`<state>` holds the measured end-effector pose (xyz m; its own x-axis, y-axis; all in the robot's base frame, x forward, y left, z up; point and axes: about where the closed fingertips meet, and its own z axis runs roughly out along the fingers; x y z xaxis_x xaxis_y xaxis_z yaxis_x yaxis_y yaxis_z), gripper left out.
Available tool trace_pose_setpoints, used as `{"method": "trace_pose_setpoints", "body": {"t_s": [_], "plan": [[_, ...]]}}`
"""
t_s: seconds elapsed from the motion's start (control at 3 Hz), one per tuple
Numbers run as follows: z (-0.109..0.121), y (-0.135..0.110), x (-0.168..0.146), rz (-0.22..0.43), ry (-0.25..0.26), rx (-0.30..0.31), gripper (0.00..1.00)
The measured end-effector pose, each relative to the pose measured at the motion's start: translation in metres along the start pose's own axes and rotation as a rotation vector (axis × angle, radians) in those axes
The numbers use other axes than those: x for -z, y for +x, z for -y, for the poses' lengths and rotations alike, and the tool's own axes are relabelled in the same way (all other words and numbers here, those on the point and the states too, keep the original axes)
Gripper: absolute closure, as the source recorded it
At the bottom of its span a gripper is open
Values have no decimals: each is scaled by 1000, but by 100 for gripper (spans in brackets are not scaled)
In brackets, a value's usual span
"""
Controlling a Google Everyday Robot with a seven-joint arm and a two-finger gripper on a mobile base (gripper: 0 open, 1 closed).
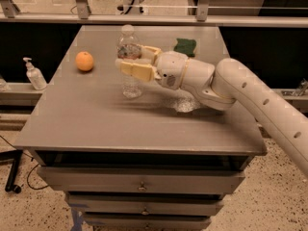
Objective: Place water bottle upright
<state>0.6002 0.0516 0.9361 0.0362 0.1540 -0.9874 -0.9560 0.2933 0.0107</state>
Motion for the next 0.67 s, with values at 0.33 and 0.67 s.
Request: {"method": "trace_pose_setpoints", "body": {"t_s": [0.33, 0.67], "plan": [[-2, 2, 2, 2, -1, -2, 0], [-3, 2, 10, -11, 1, 9, 0]]}}
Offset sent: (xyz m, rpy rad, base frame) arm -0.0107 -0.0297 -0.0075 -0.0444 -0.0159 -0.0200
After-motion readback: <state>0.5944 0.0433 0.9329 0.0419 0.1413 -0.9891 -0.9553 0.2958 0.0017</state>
